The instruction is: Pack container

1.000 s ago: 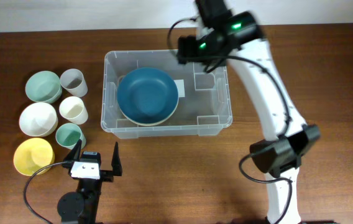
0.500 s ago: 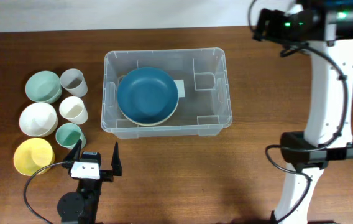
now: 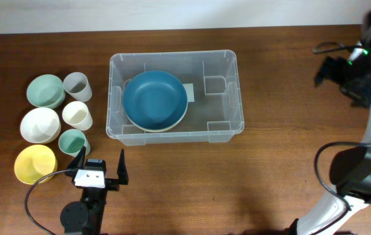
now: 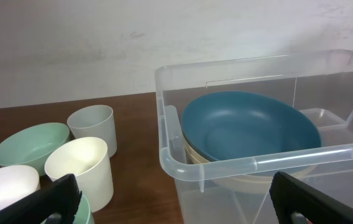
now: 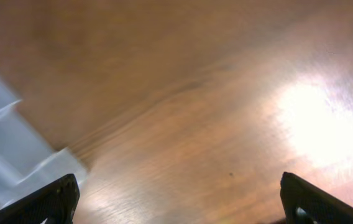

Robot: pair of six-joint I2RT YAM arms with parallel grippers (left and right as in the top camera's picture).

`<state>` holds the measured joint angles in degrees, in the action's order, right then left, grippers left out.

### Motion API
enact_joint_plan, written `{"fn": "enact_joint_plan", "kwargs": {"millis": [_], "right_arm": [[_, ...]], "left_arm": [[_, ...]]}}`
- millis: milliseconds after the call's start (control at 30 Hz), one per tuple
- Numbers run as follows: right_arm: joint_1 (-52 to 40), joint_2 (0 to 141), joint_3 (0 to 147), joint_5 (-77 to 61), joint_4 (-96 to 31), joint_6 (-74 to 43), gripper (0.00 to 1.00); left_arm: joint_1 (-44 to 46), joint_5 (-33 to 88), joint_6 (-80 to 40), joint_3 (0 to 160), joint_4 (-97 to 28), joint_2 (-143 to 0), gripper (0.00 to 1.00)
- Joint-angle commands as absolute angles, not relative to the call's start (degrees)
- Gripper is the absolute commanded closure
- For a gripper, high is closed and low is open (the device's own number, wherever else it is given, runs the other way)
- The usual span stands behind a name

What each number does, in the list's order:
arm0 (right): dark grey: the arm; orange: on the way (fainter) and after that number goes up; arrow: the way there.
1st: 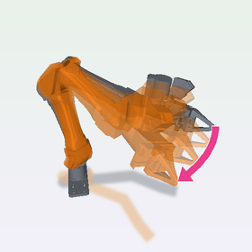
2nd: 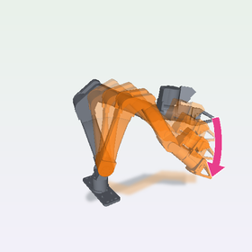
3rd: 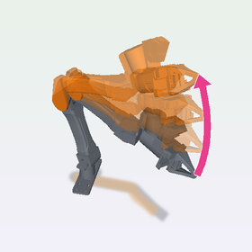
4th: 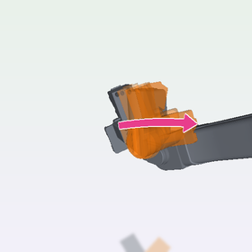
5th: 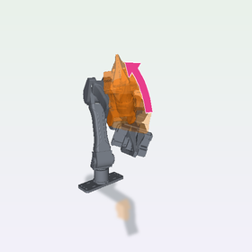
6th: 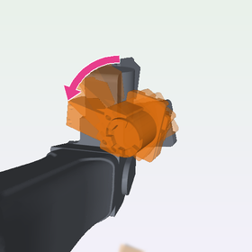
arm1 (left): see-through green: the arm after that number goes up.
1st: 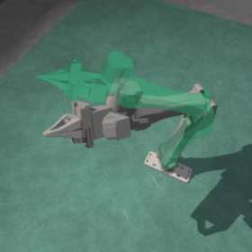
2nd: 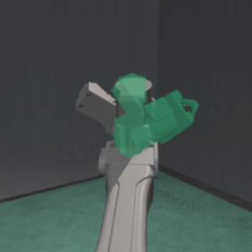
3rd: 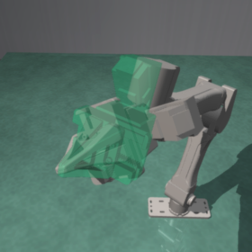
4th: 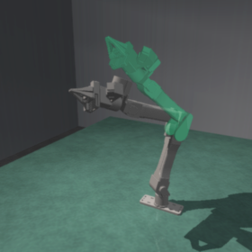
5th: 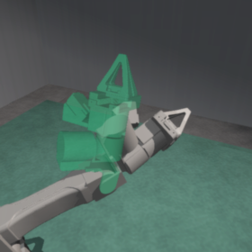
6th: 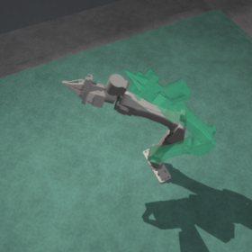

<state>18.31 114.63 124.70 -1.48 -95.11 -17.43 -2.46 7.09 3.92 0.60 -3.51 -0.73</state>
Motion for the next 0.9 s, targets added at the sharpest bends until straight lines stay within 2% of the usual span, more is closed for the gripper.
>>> {"fn": "enact_joint_plan", "kwargs": {"millis": [0,467,867], "right_arm": [[23.0,114.1,120.1,-1.0,-94.0,-18.5,0.01],[25.1,114.4,117.8,-0.8,-89.5,-20.0,0.01],[25.2,114.7,110.0,-0.8,-81.6,-20.0,0.01]], "left_arm": [[-2.9,7.6,4.8,0.5,-3.9,-0.5,0.01],[-2.9,7.6,4.8,0.5,-3.9,-0.5,0.01],[-2.9,7.6,4.8,0.5,-3.9,-0.5,0.01]]}}
